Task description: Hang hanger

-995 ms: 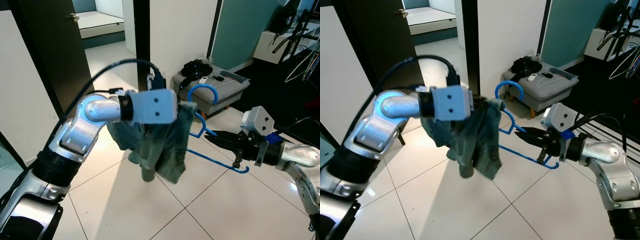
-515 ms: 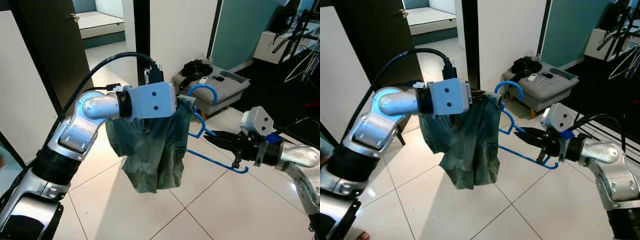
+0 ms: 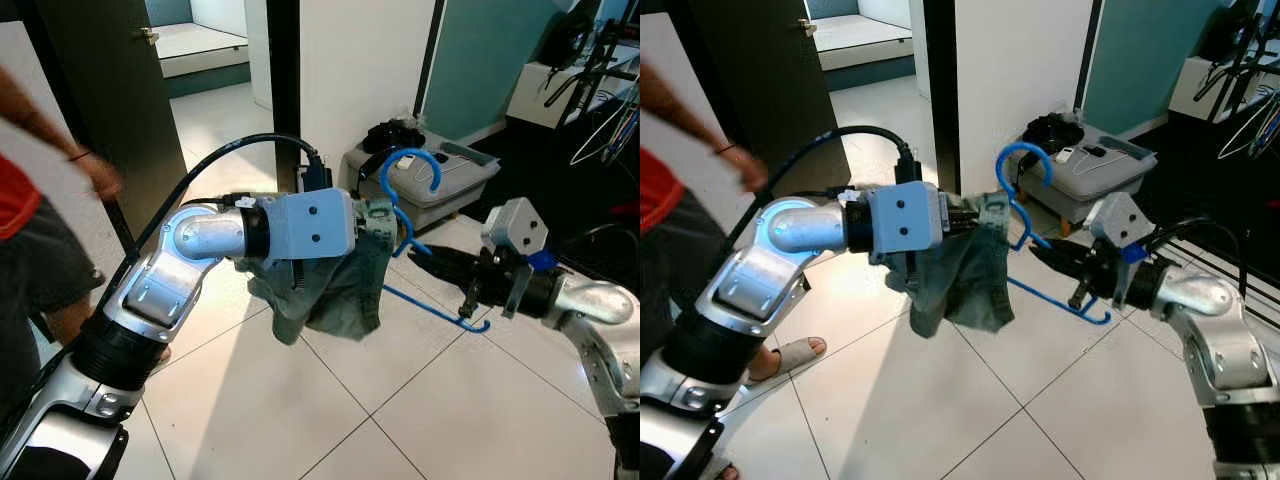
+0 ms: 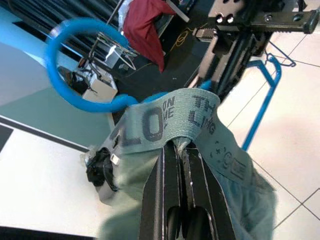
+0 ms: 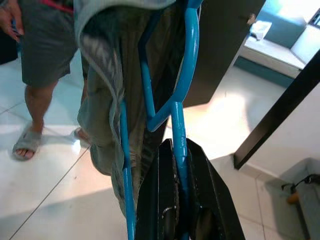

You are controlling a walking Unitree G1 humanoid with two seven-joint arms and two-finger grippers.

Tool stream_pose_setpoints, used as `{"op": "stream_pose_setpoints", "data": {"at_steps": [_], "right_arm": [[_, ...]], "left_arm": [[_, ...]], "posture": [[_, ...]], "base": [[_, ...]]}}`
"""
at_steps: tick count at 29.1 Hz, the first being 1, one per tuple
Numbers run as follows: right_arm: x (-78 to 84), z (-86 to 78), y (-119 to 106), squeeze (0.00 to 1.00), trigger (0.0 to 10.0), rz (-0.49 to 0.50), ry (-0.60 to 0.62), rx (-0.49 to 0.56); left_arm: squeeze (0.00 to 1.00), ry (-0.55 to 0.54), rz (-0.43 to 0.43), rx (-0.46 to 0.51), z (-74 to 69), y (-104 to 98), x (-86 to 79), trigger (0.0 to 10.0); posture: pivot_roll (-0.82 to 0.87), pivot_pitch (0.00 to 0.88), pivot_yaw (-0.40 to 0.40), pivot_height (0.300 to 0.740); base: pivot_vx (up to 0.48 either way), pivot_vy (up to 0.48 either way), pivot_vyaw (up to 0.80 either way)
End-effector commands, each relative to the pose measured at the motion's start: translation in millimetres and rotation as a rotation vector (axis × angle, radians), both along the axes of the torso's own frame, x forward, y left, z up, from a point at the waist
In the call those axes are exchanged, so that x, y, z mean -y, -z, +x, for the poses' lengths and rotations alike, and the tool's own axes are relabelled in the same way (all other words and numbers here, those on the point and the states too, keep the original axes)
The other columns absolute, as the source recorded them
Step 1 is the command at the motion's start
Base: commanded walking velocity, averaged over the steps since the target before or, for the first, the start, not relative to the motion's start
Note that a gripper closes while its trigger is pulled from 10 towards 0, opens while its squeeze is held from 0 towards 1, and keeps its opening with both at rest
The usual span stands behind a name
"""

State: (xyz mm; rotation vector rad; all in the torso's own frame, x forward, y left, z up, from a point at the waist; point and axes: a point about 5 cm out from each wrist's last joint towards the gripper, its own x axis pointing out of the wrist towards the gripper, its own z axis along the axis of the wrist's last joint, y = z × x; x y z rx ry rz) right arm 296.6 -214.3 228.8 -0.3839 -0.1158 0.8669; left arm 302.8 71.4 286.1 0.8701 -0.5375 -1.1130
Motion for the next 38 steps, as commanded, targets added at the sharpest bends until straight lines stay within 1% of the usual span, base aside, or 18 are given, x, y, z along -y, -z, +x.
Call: {"op": "stream_pose_setpoints", "data": {"at_steps": [1, 2, 4, 6, 13, 18, 21, 23, 24, 26, 31, 34, 36, 37, 38], "right_arm": [[2.3, 1.1, -5, 0.0, 10.0, 0.027, 0.012, 0.028], [2.3, 1.1, -5, 0.0, 10.0, 0.028, 0.013, 0.029], [3.7, 4.3, -10, 0.0, 10.0, 0.079, 0.048, 0.051], [4.7, 5.8, -13, 0.0, 10.0, 0.116, 0.061, 0.059], [8.4, 8.4, -14, 0.0, 10.0, 0.14, 0.087, 0.058], [8.9, 9.1, -14, 0.0, 10.0, 0.144, 0.091, 0.055], [8.2, 8.3, -13, 0.0, 10.0, 0.143, 0.082, 0.048], [8.3, 8.4, -14, 0.0, 10.0, 0.144, 0.083, 0.047], [8.3, 8.4, -14, 0.0, 10.0, 0.144, 0.083, 0.047], [8.9, 9.5, -15, 0.0, 10.0, 0.152, 0.092, 0.054], [9.7, 11.2, -19, 0.0, 10.0, 0.17, 0.101, 0.063], [9.4, 11.4, -22, 0.0, 10.0, 0.192, 0.094, 0.069], [9.6, 12.3, -23, 0.0, 10.0, 0.196, 0.097, 0.072], [9.6, 12.3, -23, 0.0, 10.0, 0.196, 0.097, 0.072], [9.2, 12.5, -23, 0.0, 10.0, 0.193, 0.095, 0.07]], "left_arm": [[0.0, 0.009, 0.013, -0.001, -2.6, -2, -0.9, 10.0], [0.0, 0.009, 0.013, -0.002, -2.8, -2, -0.9, 10.0], [0.0, 0.054, 0.056, -0.041, -12.5, 8, 0.6, 10.0], [0.0, 0.061, 0.071, -0.055, -15.9, 12, 0.2, 10.0], [0.0, 0.006, 0.08, -0.028, -8.9, 3, -10.6, 10.0], [0.0, 0.002, 0.076, -0.023, -9.5, 0, -11.0, 10.0], [0.0, 0.023, 0.071, -0.03, -13.5, 3, -5.3, 10.0], [0.0, 0.052, 0.061, -0.047, -17.9, 6, 2.2, 10.0], [0.0, 0.052, 0.061, -0.047, -17.9, 6, 2.2, 10.0], [0.0, 0.08, 0.066, -0.065, -22.5, 11, 9.8, 10.0], [0.0, 0.093, 0.077, -0.09, -26.0, 18, 16.2, 10.0], [0.0, 0.046, 0.11, -0.127, -22.9, 28, 15.7, 10.0], [0.0, -0.005, 0.155, -0.148, -18.0, 37, 12.6, 10.0], [0.0, -0.005, 0.155, -0.148, -18.0, 37, 12.6, 10.0], [0.0, -0.03, 0.158, -0.151, -15.5, 39, 11.0, 10.0]], "posture": [[-0.04, 0.0, -0.004, 0.74], [-0.04, 0.0, -0.004, 0.74], [-0.04, 0.0, -0.005, 0.74], [-0.04, 0.0, -0.005, 0.74], [-0.04, 0.0, -0.005, 0.74], [-0.04, 0.0, -0.004, 0.74], [-0.04, 0.0, -0.004, 0.74], [-0.05, 0.0, -0.003, 0.74], [-0.05, 0.0, -0.003, 0.74], [-0.05, 0.0, -0.004, 0.74], [-0.05, 0.0, -0.004, 0.74], [-0.05, 0.0, -0.004, 0.74], [-0.05, 0.0, -0.004, 0.74], [-0.05, 0.0, -0.004, 0.74], [-0.05, 0.0, -0.003, 0.74]], "base": [[0.0, 0.0, 0.0], [0.0, 0.0, 0.0], [0.0, 0.0, 0.0], [0.0, 0.0, 0.0], [0.0, 0.0, 0.0], [0.0, 0.0, 0.0], [0.0, 0.0, 0.0], [0.0, 0.0, 0.0], [0.0, 0.0, 0.0], [0.0, 0.0, 0.0], [0.0, 0.0, 0.0], [0.0, 0.0, 0.0], [0.0, 0.0, 0.0], [0.0, 0.0, 0.0], [0.0, 0.0, 0.0]]}}
